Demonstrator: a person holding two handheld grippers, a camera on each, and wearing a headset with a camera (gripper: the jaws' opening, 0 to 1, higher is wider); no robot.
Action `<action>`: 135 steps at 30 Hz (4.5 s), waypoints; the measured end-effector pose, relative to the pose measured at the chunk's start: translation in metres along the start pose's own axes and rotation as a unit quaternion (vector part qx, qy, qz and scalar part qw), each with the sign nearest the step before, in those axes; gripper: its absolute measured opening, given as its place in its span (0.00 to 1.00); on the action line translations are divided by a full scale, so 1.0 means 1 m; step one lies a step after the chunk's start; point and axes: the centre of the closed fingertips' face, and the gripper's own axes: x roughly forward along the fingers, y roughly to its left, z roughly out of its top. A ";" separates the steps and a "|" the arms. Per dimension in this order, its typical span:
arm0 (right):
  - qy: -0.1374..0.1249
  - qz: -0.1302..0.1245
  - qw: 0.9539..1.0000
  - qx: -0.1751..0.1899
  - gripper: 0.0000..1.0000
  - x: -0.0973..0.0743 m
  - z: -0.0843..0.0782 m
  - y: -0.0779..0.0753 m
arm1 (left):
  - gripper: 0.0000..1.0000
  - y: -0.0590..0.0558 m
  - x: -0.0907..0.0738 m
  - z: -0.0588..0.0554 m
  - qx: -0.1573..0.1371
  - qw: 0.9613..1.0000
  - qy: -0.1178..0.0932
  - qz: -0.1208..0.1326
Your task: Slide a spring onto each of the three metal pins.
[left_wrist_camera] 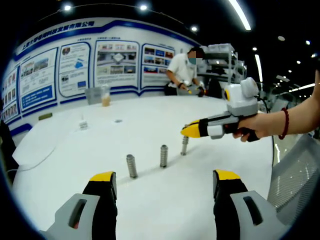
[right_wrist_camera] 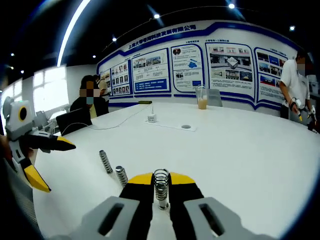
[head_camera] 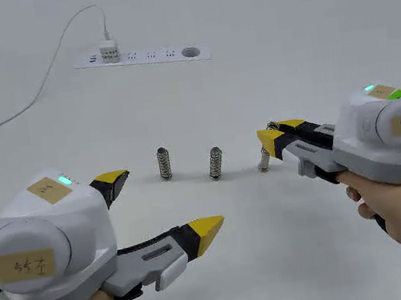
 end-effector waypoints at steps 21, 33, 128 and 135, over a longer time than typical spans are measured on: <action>0.033 0.002 0.999 0.016 0.12 0.009 -0.024 -0.001 | 0.78 0.003 0.000 -0.003 0.003 1.000 0.008 0.004; 0.044 0.007 0.999 0.019 0.12 0.010 -0.033 0.001 | 0.77 0.002 0.001 -0.006 0.003 1.000 0.013 0.004; 0.064 0.073 0.995 0.032 0.89 -0.092 -0.013 0.062 | 0.88 0.009 -0.046 -0.003 -0.003 0.999 0.044 0.025; 0.066 0.072 0.995 0.033 0.89 -0.092 -0.014 0.062 | 0.88 0.008 -0.047 -0.003 0.000 0.999 0.044 0.026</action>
